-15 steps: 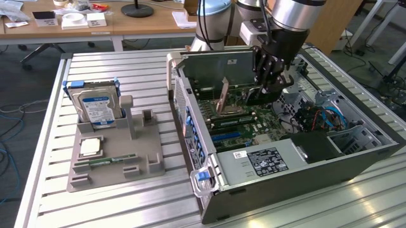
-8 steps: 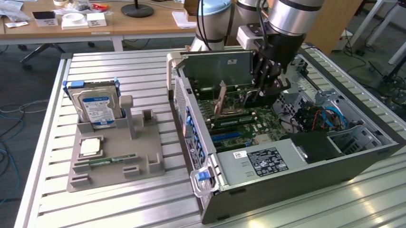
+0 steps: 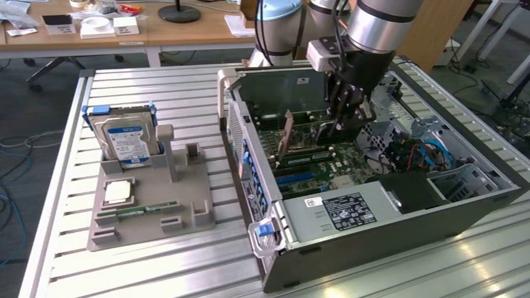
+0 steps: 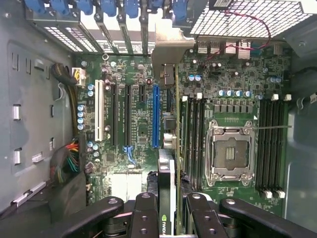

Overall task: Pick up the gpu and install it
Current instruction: 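Insert the gpu into the slot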

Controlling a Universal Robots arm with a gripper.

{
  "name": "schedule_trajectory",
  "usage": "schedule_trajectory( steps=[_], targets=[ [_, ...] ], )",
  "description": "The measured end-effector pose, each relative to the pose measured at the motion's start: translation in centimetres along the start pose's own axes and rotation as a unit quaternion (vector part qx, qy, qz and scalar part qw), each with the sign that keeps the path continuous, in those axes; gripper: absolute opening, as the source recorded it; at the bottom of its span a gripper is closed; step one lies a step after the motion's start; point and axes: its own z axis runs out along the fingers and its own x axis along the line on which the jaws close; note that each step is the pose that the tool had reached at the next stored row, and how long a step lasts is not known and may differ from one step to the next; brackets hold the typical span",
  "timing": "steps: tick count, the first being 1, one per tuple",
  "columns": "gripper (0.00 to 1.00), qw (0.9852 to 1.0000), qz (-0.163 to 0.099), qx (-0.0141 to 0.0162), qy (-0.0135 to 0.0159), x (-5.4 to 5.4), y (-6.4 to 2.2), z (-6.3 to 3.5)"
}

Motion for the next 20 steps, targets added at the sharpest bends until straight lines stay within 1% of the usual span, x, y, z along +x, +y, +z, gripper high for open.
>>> schedule_trajectory(
  steps=[4,12,16,20],
  targets=[
    [0.27,1.0,0.005,0.0003,0.0,0.03,0.13,0.22],
    [0.27,1.0,0.006,0.0003,-0.0002,0.06,0.17,0.27],
    [0.27,1.0,0.006,0.0003,0.0,0.29,0.23,0.27],
    [0.27,1.0,0.006,0.0003,0.0,0.36,0.42,0.6]
  ],
)
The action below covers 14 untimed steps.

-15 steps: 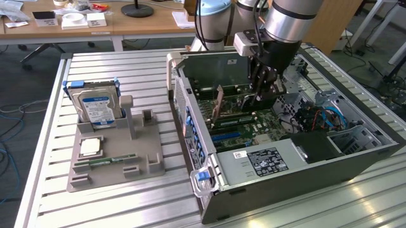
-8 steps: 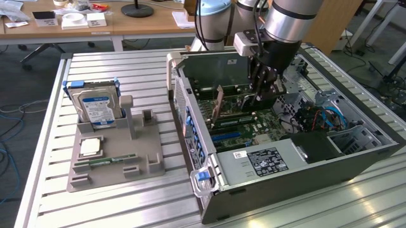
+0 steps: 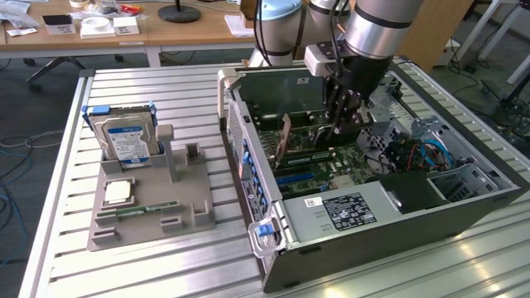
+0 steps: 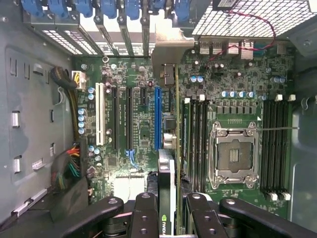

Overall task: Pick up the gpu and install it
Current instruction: 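Insert the gpu into the slot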

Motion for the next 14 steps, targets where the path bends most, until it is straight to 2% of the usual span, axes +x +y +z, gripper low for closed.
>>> schedule_trajectory(
  steps=[5,14],
  targets=[
    [0.27,1.0,0.0,0.0,0.0,0.03,0.2,0.56],
    [0.27,1.0,0.0,0.0,0.0,0.04,0.21,0.59]
  ],
)
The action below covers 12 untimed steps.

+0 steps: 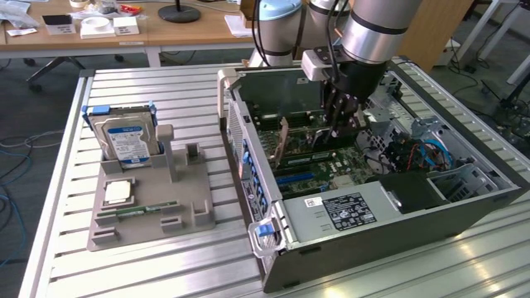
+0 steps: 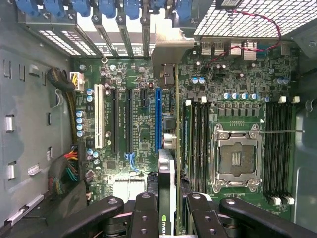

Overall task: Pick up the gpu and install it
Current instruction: 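Insert the gpu into the slot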

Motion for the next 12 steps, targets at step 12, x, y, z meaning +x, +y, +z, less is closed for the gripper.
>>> schedule_trajectory(
  steps=[12],
  targets=[
    [0.27,1.0,0.0,0.0,0.0,0.1,0.2,0.67]
  ],
)
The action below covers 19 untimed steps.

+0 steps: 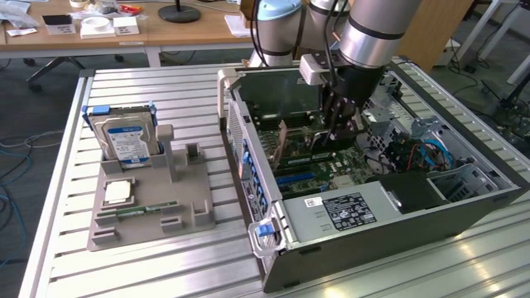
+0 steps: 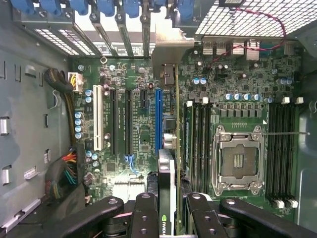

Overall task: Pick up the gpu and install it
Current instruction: 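Insert the gpu into the slot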

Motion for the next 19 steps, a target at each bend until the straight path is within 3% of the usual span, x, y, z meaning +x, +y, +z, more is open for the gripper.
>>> schedule_trajectory(
  steps=[19],
  targets=[
    [0.27,1.0,0.0,0.0,0.0,0.5,0.52,1.72]
  ],
)
